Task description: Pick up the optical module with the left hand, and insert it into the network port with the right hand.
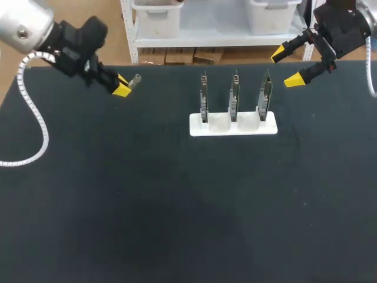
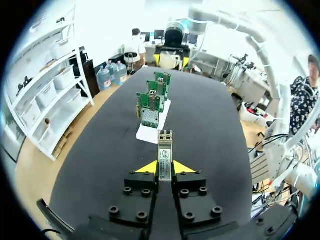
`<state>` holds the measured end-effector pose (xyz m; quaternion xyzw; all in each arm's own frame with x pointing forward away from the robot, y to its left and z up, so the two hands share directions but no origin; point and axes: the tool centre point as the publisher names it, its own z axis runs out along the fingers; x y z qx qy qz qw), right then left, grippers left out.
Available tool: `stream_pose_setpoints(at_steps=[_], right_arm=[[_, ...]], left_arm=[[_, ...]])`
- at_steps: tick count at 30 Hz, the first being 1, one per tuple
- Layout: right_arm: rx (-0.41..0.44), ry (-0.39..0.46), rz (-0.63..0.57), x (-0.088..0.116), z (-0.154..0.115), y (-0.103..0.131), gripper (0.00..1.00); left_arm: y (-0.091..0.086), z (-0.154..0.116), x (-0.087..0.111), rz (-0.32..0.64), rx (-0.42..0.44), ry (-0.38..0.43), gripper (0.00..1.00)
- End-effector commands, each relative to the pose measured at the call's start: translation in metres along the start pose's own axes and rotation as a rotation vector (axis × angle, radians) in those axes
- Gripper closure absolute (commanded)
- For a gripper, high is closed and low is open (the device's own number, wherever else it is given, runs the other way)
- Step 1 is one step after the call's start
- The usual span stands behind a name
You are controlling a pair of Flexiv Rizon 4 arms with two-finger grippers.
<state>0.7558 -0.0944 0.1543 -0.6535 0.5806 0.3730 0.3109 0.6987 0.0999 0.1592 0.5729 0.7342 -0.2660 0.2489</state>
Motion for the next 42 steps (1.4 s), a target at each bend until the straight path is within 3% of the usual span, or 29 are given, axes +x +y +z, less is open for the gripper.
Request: stream_pose_setpoints(at_steps=[1,7,14,18,24,26,40,42], right_arm=[[0.004,0.002,0.0,0.0,0.0,0.002,0.0],[0.004,0.002,0.0,0.0,0.0,0.002,0.0],[0.004,0.002,0.0,0.0,0.0,0.002,0.0],[0.004,0.002,0.0,0.0,0.0,0.002,0.0],[0.004,0.002,0.0,0.0,0.0,0.002,0.0],[0.004,0.002,0.0,0.0,0.0,0.002,0.0],[0.004,0.002,0.0,0.0,0.0,0.002,0.0],[0.004,0.002,0.0,0.0,0.0,0.002,0.0]], left_arm=[[0.002,0.0,0.005,0.003,0.017,-0.048,1.0],[0.001,0.003,-0.003,0.027,0.014,-0.069,1.0],[0.008,0.016,-0.086,0.141,-0.039,-0.243,1.0],[0.007,0.028,-0.13,0.202,-0.047,-0.288,1.0],[-0.002,0.05,-0.176,0.273,0.026,-0.349,1.0],[-0.004,0.054,-0.182,0.278,0.07,-0.376,1.0],[-0.005,0.055,-0.182,0.28,0.062,-0.371,1.0],[-0.007,0.054,-0.175,0.261,0.058,-0.365,1.0]])
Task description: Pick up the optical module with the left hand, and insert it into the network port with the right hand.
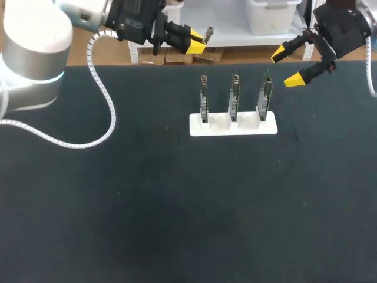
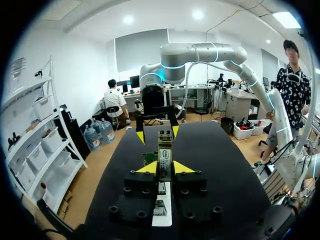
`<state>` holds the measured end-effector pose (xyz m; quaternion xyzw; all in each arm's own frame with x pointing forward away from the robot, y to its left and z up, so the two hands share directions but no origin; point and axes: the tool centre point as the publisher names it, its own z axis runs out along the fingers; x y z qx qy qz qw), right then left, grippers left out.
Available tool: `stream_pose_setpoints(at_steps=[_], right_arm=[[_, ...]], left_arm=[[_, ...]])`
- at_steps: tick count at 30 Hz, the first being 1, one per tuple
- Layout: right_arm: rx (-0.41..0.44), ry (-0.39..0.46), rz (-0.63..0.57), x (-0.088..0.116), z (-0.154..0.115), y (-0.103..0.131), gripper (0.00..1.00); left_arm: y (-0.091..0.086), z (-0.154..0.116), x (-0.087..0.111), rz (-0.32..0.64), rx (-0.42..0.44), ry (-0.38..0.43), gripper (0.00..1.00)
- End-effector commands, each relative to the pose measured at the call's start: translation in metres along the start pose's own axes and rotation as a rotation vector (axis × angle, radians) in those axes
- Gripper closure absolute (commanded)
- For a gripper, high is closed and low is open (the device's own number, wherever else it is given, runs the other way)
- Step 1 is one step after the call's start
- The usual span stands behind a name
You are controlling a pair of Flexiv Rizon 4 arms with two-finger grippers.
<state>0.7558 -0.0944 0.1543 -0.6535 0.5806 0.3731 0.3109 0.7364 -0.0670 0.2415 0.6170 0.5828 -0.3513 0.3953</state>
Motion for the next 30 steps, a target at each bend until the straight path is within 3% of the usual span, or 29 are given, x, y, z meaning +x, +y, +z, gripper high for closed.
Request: stream_pose_setpoints(at_steps=[1,8,11,15,30], right_arm=[[0.005,0.002,0.0,0.0,0.0,0.002,0.0],[0.005,0.002,0.0,0.0,0.0,0.002,0.0],[0.005,0.002,0.0,0.0,0.0,0.002,0.0],[0.005,0.002,0.0,0.0,0.0,0.002,0.0],[0.005,0.002,0.0,0.0,0.0,0.002,0.0]], left_arm=[[-0.004,-0.002,0.005,-0.017,-0.01,0.004,1.0],[0.011,0.035,-0.031,0.012,-0.086,-0.138,1.0],[0.015,0.051,-0.049,0.031,-0.061,-0.188,1.0],[0.017,0.064,-0.064,0.063,-0.032,-0.191,1.0],[0.013,0.115,-0.054,0.014,0.041,-0.198,1.0]])
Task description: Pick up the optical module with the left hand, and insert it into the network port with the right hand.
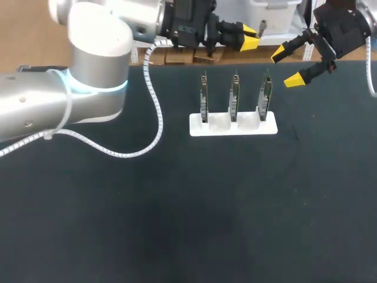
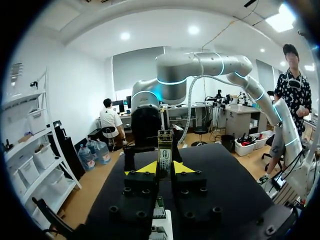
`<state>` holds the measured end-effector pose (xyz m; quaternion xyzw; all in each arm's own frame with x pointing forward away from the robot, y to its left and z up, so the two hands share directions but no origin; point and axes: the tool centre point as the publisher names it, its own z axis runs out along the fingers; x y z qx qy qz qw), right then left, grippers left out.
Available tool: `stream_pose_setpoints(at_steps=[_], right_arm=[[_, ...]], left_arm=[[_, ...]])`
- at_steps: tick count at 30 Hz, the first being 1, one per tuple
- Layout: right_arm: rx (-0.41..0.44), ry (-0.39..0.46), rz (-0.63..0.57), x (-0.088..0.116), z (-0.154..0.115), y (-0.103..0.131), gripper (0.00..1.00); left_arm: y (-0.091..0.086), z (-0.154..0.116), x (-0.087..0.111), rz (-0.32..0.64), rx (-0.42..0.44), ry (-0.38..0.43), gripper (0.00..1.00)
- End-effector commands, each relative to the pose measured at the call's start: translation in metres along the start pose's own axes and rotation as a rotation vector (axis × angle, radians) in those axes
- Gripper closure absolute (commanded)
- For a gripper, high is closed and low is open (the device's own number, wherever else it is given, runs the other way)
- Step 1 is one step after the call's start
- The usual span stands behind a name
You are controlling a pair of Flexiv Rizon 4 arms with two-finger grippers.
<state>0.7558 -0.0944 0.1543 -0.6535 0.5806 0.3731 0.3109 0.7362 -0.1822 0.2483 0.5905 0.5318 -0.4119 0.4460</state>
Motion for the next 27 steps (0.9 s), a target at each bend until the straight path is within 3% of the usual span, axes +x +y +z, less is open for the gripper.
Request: stream_pose_setpoints(at_steps=[1,11,27], right_arm=[[0.005,0.002,0.0,0.0,0.0,0.002,0.0],[0.005,0.002,0.0,0.0,0.0,0.002,0.0],[0.005,0.002,0.0,0.0,0.0,0.002,0.0]], left_arm=[[0.013,0.016,0.008,-0.016,0.019,-0.014,1.0],[0.017,0.04,0.019,-0.047,0.029,-0.05,1.0],[0.015,0.049,0.041,-0.125,0.041,-0.054,1.0]])
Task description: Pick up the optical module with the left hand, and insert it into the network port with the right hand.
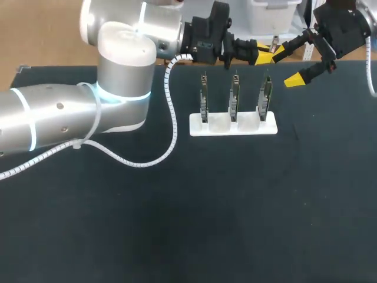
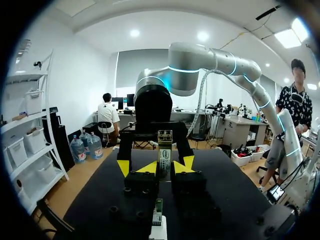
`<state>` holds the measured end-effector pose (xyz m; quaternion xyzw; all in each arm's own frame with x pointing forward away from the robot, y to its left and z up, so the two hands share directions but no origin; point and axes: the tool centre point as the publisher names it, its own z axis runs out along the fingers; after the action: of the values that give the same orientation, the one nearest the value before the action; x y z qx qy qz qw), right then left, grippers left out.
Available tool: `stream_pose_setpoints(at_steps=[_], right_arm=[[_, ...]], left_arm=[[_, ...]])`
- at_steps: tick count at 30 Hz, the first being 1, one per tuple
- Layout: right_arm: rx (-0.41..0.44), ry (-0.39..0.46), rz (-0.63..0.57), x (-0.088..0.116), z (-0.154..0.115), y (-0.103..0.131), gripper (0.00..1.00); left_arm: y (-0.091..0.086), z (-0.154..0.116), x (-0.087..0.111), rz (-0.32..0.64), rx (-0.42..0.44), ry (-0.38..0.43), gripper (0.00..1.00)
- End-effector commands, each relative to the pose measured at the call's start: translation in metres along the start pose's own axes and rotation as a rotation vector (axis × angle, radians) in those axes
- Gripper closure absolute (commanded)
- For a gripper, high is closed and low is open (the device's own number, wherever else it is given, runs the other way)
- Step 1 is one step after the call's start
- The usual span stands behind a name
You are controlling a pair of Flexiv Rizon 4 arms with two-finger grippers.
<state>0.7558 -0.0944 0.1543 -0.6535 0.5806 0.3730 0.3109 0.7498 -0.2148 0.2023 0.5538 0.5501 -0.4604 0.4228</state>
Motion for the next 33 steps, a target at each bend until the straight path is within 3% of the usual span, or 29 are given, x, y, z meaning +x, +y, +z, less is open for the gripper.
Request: stream_pose_setpoints(at_steps=[1,33], right_arm=[[0.004,0.002,0.0,0.0,0.0,0.002,0.0],[0.004,0.002,0.0,0.0,0.0,0.002,0.0]], left_arm=[[0.005,0.007,0.004,-0.002,0.014,-0.006,1.0],[0.013,0.022,0.024,-0.082,0.042,0.01,1.0]])
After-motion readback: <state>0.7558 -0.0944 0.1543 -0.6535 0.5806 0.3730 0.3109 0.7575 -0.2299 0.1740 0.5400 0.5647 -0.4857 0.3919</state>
